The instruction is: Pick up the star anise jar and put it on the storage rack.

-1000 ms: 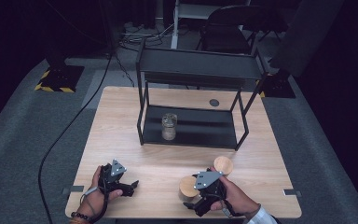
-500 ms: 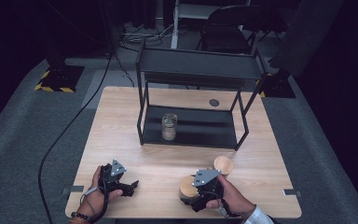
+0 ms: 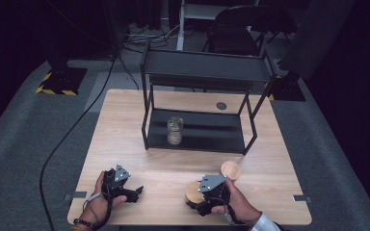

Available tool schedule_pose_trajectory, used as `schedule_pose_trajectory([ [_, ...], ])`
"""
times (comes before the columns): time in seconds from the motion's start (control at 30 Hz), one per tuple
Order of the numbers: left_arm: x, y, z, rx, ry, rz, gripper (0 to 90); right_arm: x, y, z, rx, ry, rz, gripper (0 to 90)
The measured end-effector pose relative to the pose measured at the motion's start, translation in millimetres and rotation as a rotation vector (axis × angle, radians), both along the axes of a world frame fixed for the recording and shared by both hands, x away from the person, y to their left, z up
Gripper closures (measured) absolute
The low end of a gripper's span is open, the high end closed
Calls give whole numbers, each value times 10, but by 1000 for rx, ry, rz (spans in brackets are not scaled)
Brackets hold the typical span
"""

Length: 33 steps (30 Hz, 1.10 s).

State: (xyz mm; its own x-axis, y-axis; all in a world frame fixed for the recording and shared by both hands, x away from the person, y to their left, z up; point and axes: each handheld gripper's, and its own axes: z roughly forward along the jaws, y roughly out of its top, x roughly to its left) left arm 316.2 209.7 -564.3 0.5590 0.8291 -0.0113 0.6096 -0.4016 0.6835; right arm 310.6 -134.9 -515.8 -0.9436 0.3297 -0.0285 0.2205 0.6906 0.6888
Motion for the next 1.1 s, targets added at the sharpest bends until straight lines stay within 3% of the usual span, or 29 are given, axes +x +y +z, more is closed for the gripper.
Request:
schedule_pose_trajectory([
  [0.6,0,0,-1,-1,0,0,0,-10,-48,110,3,9,-21,245],
  [1.1,0,0,0,-1,0,0,0,93,-168,391,19,-3,-95,246],
])
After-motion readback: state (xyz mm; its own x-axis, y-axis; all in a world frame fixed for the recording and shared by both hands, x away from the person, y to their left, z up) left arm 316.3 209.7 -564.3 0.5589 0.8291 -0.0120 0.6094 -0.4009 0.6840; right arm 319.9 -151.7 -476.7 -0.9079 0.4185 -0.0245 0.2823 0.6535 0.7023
